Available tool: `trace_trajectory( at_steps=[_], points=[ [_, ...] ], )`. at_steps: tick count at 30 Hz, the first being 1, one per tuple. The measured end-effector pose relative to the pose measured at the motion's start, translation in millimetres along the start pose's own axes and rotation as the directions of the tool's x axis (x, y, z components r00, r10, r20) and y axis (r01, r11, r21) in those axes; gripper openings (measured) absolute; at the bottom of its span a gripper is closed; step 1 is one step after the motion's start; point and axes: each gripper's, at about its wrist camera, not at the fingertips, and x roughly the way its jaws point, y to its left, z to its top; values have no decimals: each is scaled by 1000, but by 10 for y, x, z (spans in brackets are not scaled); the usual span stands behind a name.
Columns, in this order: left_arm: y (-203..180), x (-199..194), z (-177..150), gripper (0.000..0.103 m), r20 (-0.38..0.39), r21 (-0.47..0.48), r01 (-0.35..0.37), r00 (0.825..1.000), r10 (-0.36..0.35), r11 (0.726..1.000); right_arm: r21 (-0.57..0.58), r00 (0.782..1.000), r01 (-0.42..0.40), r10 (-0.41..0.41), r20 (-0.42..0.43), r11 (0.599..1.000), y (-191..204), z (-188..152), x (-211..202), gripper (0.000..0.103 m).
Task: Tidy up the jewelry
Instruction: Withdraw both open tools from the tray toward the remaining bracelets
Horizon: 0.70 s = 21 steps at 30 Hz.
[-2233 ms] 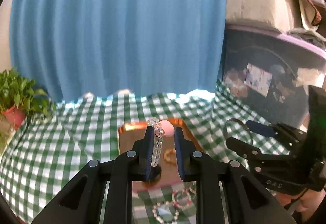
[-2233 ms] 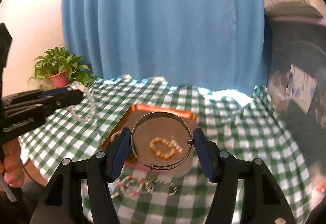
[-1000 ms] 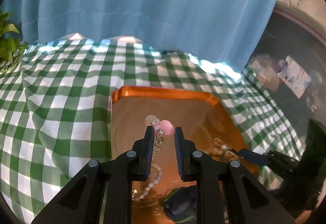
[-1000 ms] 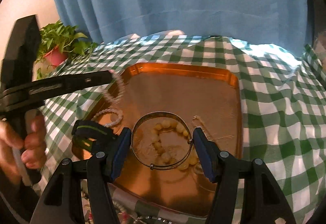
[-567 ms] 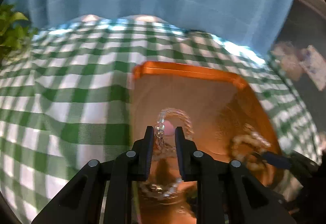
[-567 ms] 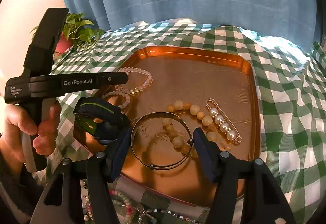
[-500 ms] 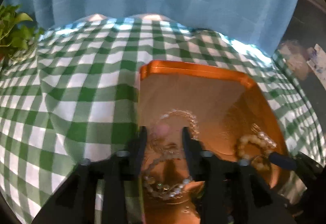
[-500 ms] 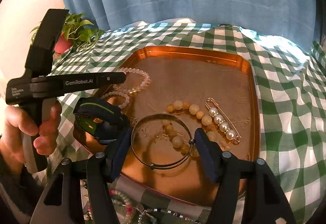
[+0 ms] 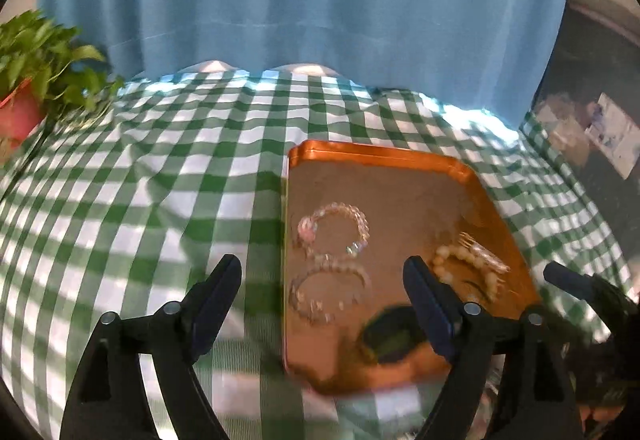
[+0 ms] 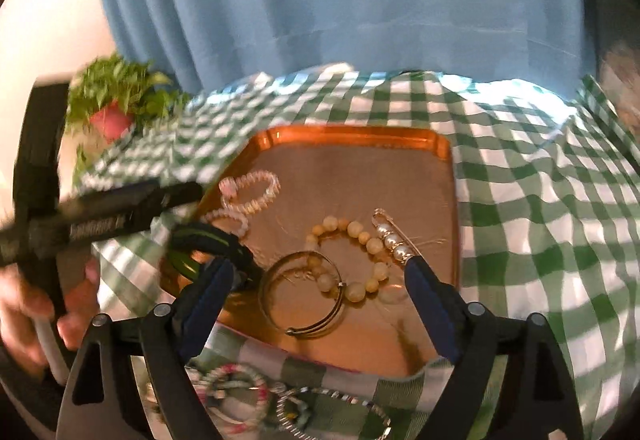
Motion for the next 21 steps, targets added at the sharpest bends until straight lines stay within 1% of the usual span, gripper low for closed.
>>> trace_trajectory(
  at_steps=[2, 4, 6, 9, 12, 14, 18, 21],
  points=[
    [-16, -195, -47, 83, 9, -22, -2, 1000, 3, 1000, 48, 1000, -10, 9, 30, 999, 13, 19, -197, 87],
    [-66, -424, -110, 83, 11, -28, -26, 1000, 26, 999, 62, 999, -6, 2, 53, 998, 52, 13, -366, 92],
    [-108, -712, -214, 83, 15, -36, -24, 1000, 25, 999, 75, 997, 26, -31, 74, 997, 105, -37, -610, 93],
    [-221, -1071, -351, 83, 15, -27, -44, 999, 45, 999, 96, 994, 65, -73, 84, 993, 158, -155, -942, 93],
    [-378, -1395, -484, 83, 1, -1, -112, 994, 112, 994, 87, 986, 140, -146, 76, 986, 266, -285, -1240, 93],
    [-472, -1617, -572, 83, 2, 15, -130, 992, 130, 991, 75, 983, 166, -171, 72, 983, 358, -372, -1436, 93],
    [-639, -2093, -719, 83, 16, 18, -106, 994, 106, 994, 69, 982, 171, -175, 71, 983, 533, -524, -1770, 93],
    [-763, -2449, -812, 83, 49, 34, -88, 995, 87, 995, 59, 978, 189, -193, 72, 980, 680, -632, -2007, 93]
  ],
)
